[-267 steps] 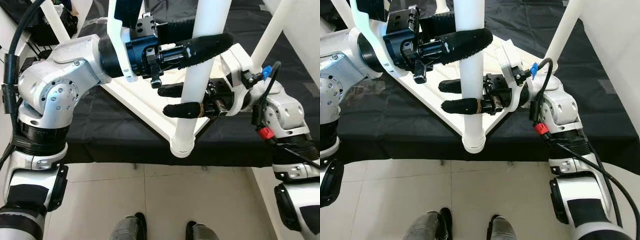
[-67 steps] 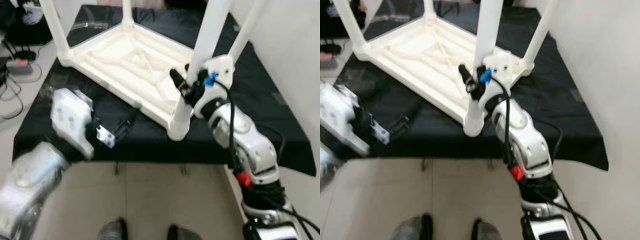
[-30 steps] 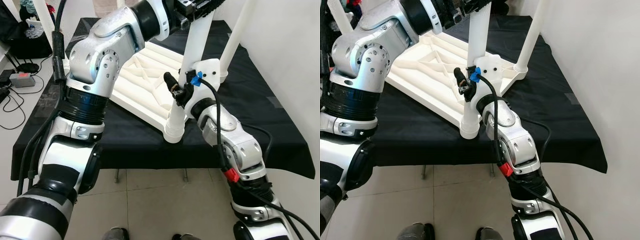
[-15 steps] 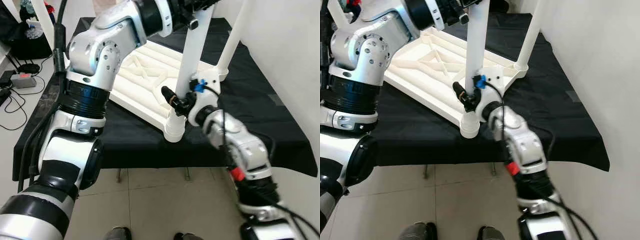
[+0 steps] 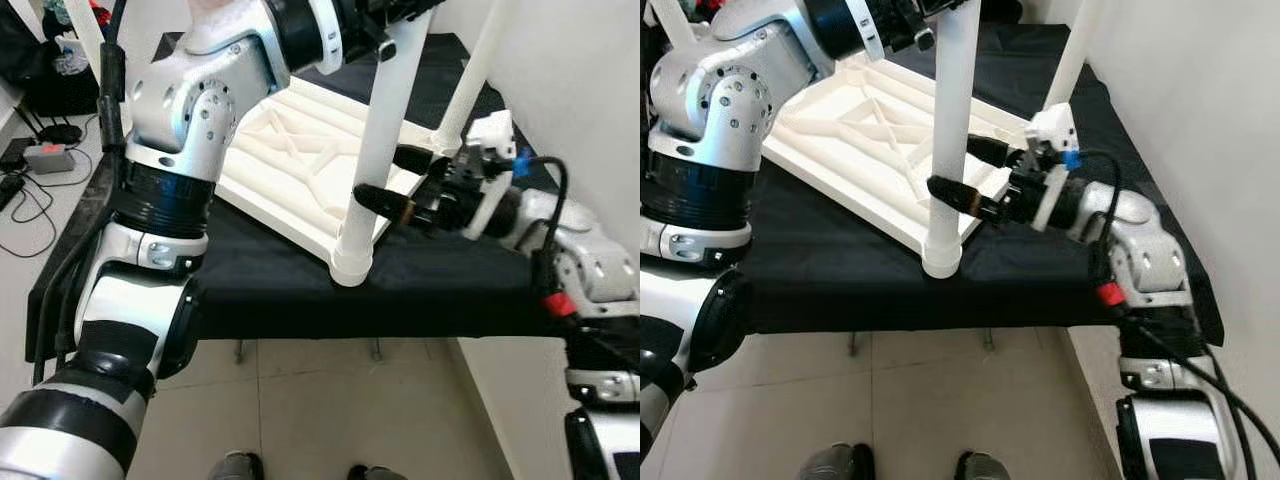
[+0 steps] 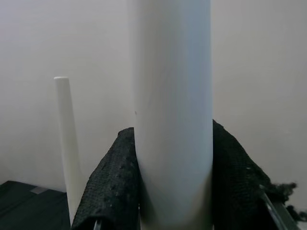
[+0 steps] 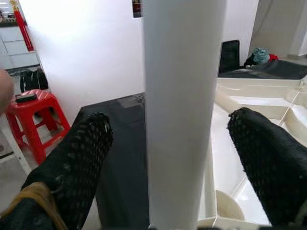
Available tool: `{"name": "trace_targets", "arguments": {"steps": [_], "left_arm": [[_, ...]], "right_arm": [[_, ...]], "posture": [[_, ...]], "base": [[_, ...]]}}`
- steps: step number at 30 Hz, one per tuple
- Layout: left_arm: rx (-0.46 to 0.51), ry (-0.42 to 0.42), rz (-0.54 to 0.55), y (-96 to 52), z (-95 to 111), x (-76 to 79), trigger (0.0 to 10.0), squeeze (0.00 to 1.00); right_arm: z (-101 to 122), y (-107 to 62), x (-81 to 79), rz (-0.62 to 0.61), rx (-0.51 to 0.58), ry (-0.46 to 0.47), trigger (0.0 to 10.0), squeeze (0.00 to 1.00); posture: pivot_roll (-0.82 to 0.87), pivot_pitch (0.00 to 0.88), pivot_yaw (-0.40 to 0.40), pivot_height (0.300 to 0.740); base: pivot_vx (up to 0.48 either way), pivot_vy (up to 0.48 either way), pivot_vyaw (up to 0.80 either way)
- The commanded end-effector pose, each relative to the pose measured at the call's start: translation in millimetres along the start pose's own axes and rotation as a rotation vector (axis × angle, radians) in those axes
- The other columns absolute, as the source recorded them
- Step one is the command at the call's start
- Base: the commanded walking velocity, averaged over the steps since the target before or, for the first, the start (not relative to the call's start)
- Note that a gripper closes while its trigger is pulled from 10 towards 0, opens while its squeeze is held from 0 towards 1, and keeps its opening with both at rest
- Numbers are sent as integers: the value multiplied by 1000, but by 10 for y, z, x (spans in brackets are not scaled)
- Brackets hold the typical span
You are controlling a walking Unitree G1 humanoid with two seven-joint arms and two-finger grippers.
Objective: Building children table
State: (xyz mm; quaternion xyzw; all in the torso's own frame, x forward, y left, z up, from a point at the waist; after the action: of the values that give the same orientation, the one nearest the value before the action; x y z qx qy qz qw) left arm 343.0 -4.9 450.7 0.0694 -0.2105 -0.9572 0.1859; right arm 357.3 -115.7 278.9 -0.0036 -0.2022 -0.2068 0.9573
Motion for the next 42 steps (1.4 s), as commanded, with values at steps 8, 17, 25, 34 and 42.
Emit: {"name": "trace_targets", "arguments": {"steps": [8, 17, 25, 34, 42], "left_arm": [[-93, 1, 38, -51, -224, -77, 0, 0], [-92, -3, 29, -33, -227, -35, 0, 0], [-92, 3, 31, -36, -239, -31, 0, 0], [29, -98, -17, -325, 27, 76, 10000, 1000], [44, -134, -27, -836, 203, 178, 10000, 1000]], "right_arm": [[139, 84, 25, 100, 77, -37, 0, 0], [48, 112, -274, 239, 96, -8, 0, 0], [-2, 117, -222, 229, 67, -37, 0, 0], [-134, 17, -133, 26, -22, -61, 0, 0], [-186, -42, -146, -87, -98, -64, 0, 0]], "posture": [[32, 185, -20, 740], [28, 191, -19, 740], [17, 199, -18, 740], [5, 209, -17, 740], [8, 222, -30, 740]], "base": [[0, 0, 0], [0, 0, 0], [0, 0, 0], [0, 0, 0], [0, 0, 0]]}}
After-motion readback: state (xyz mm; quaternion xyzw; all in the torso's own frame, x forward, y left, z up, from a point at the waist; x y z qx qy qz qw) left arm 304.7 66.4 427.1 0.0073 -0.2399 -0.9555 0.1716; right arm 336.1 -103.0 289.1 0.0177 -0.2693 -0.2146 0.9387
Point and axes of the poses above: a point about 5 cm out from each wrist's last joint towards the gripper, its own y axis pointing out of the wrist towards the gripper, its own z axis along the axis of the wrist's last joint, x = y × z, the point moved 6 cm from there along y, pointing out of the wrist towards the gripper, and after that the axes turned 13 degrees about -y, right-handed, at the moved point
